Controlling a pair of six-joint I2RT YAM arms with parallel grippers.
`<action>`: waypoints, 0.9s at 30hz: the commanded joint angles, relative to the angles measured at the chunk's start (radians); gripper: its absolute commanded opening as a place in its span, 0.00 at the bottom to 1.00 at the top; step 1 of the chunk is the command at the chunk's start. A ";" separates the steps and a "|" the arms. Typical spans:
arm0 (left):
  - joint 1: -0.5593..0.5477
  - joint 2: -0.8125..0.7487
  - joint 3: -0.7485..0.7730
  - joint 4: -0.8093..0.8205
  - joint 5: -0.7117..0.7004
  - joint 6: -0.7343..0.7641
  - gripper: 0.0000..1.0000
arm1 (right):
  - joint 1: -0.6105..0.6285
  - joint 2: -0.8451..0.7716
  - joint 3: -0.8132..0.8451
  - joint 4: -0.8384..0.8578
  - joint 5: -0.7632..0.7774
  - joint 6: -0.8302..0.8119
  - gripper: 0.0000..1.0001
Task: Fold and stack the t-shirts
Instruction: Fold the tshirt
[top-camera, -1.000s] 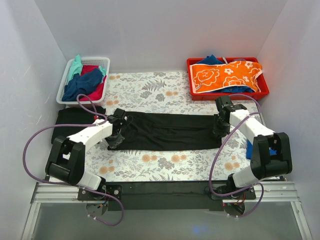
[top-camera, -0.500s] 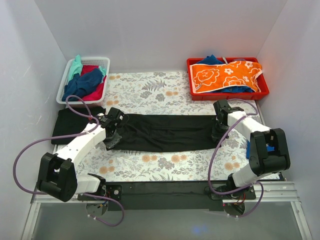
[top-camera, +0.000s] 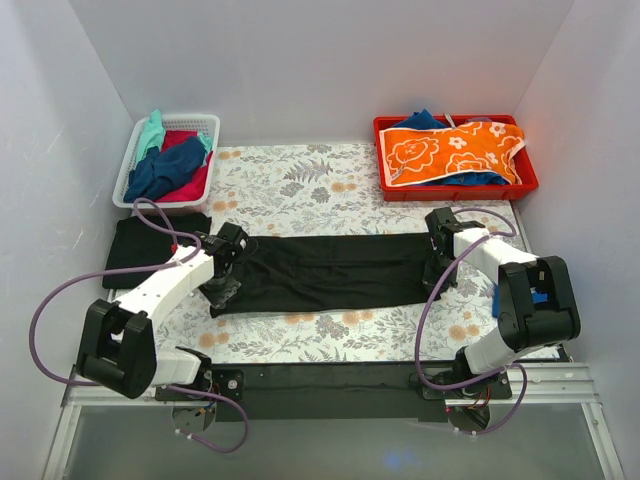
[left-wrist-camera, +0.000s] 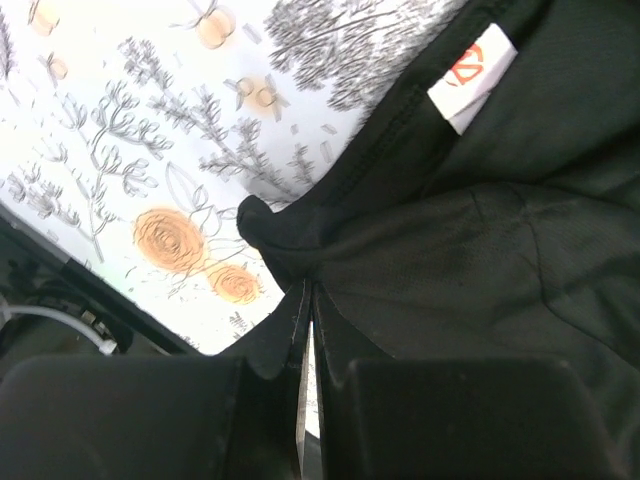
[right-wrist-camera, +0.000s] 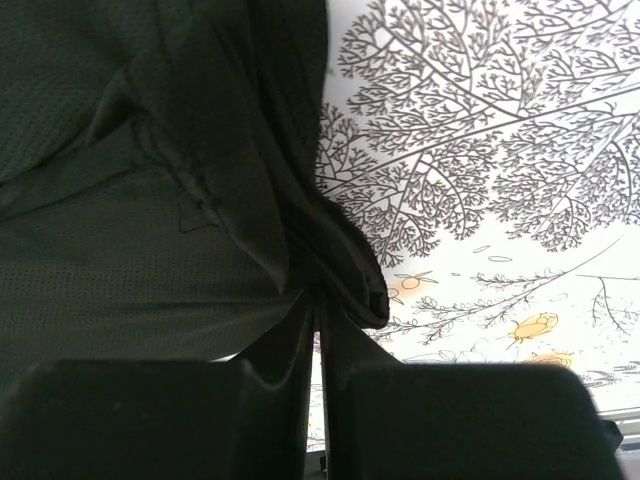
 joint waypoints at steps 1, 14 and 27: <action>0.006 0.018 -0.023 -0.052 0.009 -0.066 0.00 | -0.012 0.042 -0.033 -0.072 0.140 0.031 0.08; 0.024 0.009 -0.006 -0.129 -0.031 -0.119 0.00 | -0.116 0.016 0.026 -0.192 0.374 0.060 0.06; 0.024 -0.110 0.083 -0.170 -0.009 -0.047 0.26 | -0.059 -0.137 0.136 -0.161 0.219 0.029 0.08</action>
